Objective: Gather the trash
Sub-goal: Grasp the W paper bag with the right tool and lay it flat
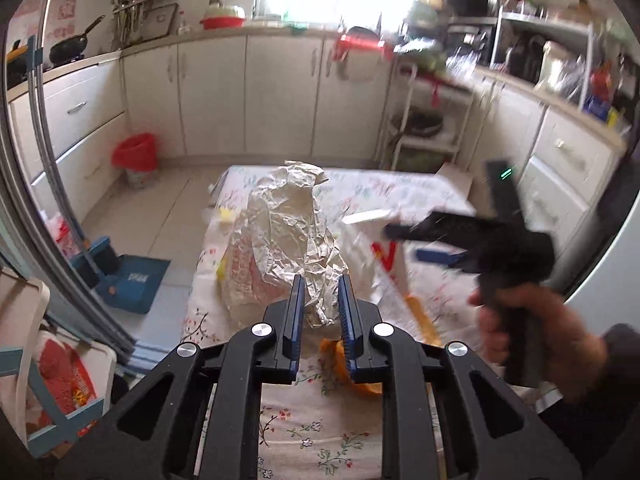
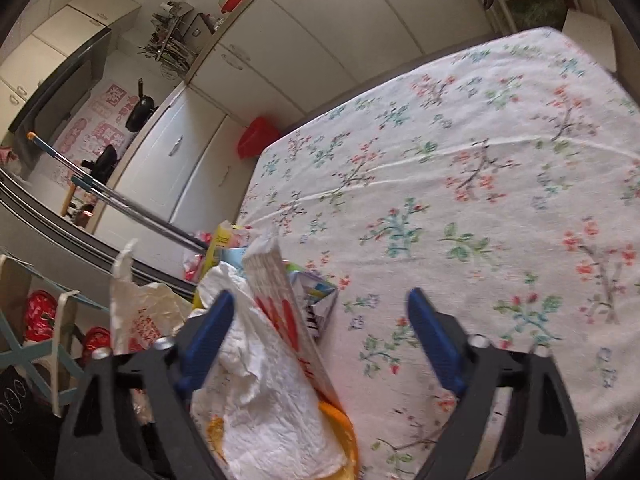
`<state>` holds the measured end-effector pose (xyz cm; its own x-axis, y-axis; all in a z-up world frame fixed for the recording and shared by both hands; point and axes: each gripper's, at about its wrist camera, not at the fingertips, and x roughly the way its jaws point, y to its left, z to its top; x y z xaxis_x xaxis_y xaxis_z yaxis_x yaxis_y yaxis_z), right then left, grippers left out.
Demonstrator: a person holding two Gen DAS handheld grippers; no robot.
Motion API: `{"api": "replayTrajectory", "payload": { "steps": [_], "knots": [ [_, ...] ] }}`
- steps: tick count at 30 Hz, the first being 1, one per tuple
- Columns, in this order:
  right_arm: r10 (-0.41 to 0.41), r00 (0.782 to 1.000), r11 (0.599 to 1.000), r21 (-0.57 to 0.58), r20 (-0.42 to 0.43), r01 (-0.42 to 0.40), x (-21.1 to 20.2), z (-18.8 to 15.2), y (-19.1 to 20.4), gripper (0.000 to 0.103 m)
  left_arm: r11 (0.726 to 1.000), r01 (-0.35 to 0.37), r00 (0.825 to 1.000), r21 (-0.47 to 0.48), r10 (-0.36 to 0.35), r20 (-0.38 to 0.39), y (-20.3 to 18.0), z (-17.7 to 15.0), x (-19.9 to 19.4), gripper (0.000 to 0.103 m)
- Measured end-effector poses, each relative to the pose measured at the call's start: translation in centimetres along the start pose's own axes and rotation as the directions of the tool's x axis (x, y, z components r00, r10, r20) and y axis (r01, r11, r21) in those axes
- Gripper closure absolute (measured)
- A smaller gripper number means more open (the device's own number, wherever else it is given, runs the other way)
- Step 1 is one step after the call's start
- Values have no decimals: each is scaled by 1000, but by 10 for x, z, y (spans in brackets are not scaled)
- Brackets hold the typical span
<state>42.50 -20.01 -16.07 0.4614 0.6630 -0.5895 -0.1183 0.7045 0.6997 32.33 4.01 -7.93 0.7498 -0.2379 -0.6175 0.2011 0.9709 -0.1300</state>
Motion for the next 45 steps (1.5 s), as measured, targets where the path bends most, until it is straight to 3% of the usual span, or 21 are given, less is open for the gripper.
{"api": "replayTrajectory", "payload": {
  "steps": [2, 5, 12, 18, 30, 34, 36, 37, 38, 39, 42, 44, 45],
  "knots": [
    [38, 999, 999, -5, -14, -38, 1, -3, 3, 82, 1000, 6, 1000, -9, -6, 17, 3, -1, -8, 88],
    [33, 999, 999, -44, 25, -32, -14, -8, 12, 95, 1000, 13, 1000, -28, -12, 25, 7, -3, -13, 88],
    [0, 979, 990, -140, 202, 29, -73, -16, 34, 98, 997, 25, 999, -68, -23, 31, 8, -10, -22, 88],
    [-23, 957, 976, -203, 288, 85, -109, -35, 45, 98, 997, 31, 999, -71, -29, 28, 1, -20, -26, 88],
    [-7, 946, 958, -268, 325, 99, -147, -70, 60, 98, 996, 70, 997, -50, -68, 40, -23, -53, -57, 88],
    [-29, 954, 971, -217, 299, 98, -145, -73, 45, 98, 994, 81, 996, -68, -78, 36, -24, -64, -67, 88],
    [-72, 954, 979, -165, 291, 124, -141, -72, 31, 86, 994, 84, 996, -76, -82, 32, -25, -68, -69, 87],
    [-83, 955, 983, -133, 283, 125, -137, -72, 23, 59, 993, 85, 996, -78, -83, 30, -25, -69, -69, 87],
    [-90, 955, 986, -108, 284, 125, -134, -71, 16, 42, 993, 86, 996, -79, -84, 27, -25, -70, -69, 87],
    [-100, 954, 987, -93, 284, 131, -131, -70, 12, 41, 993, 88, 996, -79, -86, 26, -25, -69, -68, 87],
    [-95, 959, 990, -75, 269, 120, -119, -64, 5, 41, 992, 94, 995, -83, -92, 25, -25, -69, -65, 87],
    [-79, 964, 993, -64, 254, 99, -109, -60, 2, 68, 992, 95, 995, -79, -93, 23, -24, -68, -64, 87],
    [-78, 965, 993, -61, 249, 96, -103, -58, 0, 75, 993, 94, 995, -76, -93, 24, -24, -67, -63, 87]
  ]
}}
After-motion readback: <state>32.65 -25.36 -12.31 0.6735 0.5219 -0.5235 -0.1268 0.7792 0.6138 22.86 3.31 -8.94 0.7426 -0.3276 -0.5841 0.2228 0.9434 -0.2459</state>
